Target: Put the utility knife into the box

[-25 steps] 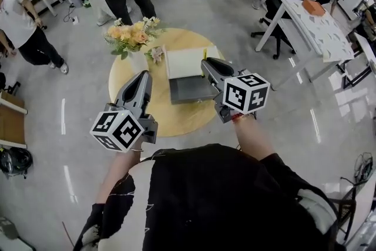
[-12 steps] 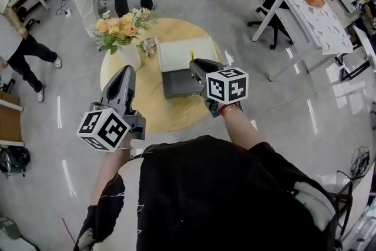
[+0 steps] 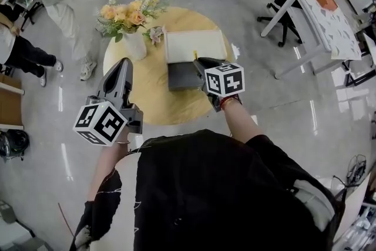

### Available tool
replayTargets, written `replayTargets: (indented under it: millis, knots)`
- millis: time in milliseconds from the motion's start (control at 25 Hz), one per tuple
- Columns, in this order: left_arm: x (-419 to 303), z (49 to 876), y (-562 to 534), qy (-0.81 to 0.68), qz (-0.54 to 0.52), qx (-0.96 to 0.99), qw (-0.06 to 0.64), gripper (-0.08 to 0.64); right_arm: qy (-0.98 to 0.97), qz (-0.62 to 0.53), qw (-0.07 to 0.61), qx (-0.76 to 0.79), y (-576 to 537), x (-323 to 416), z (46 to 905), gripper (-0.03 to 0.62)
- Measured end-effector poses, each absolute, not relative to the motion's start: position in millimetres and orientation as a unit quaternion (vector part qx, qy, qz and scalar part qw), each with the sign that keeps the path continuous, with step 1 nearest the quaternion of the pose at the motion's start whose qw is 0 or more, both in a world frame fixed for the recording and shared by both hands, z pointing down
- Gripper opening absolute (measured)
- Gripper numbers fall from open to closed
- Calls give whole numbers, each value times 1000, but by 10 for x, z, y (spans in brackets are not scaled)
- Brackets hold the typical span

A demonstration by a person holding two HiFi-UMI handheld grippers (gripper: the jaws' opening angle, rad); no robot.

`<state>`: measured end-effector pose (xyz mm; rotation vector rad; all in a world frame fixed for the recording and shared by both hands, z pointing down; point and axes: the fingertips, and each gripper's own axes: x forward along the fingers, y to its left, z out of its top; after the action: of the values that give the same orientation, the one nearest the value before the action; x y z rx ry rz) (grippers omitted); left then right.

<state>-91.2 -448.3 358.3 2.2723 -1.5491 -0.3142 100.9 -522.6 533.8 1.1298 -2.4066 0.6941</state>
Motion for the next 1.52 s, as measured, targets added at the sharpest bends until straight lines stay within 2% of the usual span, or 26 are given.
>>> replayTargets:
  millis: [560,1200,1520]
  knots:
    - [-1034,3673,-4553,-560,-98,800,189,11,-855,250,297,343,-5257,924,5803,60]
    - [-1326,3741,-4515,-582,-109,781,197,11,-822,177,497,212,-5003,959,6298,60]
    - [-1351,3776,-4471,-587,-110,777,200,11,-803,176,533,200,-4995,1041,6444,60]
